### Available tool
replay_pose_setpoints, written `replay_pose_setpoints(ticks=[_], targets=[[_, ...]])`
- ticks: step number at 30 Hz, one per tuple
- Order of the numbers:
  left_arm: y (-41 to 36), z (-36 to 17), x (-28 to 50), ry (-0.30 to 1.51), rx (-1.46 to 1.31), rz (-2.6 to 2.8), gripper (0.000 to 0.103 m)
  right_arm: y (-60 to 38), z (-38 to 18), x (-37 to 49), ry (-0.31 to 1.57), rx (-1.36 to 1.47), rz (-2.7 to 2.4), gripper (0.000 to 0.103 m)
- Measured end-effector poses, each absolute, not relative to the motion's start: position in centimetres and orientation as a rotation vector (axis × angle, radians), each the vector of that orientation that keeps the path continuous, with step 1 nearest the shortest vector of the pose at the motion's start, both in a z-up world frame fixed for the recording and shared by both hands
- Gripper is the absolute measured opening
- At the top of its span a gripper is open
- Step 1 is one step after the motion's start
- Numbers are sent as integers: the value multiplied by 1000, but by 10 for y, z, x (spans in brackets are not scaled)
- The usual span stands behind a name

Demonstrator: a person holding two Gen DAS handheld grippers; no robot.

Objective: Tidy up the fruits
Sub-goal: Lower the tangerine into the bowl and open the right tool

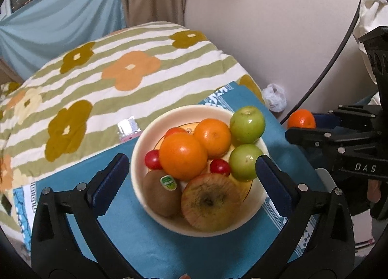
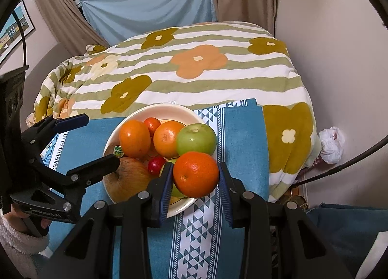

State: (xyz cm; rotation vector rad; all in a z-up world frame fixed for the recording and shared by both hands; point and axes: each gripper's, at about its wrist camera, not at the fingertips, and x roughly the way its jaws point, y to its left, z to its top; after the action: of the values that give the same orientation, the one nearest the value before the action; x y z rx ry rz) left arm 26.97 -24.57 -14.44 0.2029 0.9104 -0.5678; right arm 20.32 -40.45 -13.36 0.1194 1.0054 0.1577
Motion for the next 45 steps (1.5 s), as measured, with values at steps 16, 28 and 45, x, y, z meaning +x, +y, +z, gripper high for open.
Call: replay_pose_setpoints(ticks=[16,28,45], targets=[[-183,-143,233,937,135,-345,103,-365,-141,227,982,44,333,33],[-156,-166,205,982,56,-196,103,-350,-173,242,999,15,440,65],[-137,-134,159,921,-4,-80,103,-339,-137,195,900,-2,484,103]])
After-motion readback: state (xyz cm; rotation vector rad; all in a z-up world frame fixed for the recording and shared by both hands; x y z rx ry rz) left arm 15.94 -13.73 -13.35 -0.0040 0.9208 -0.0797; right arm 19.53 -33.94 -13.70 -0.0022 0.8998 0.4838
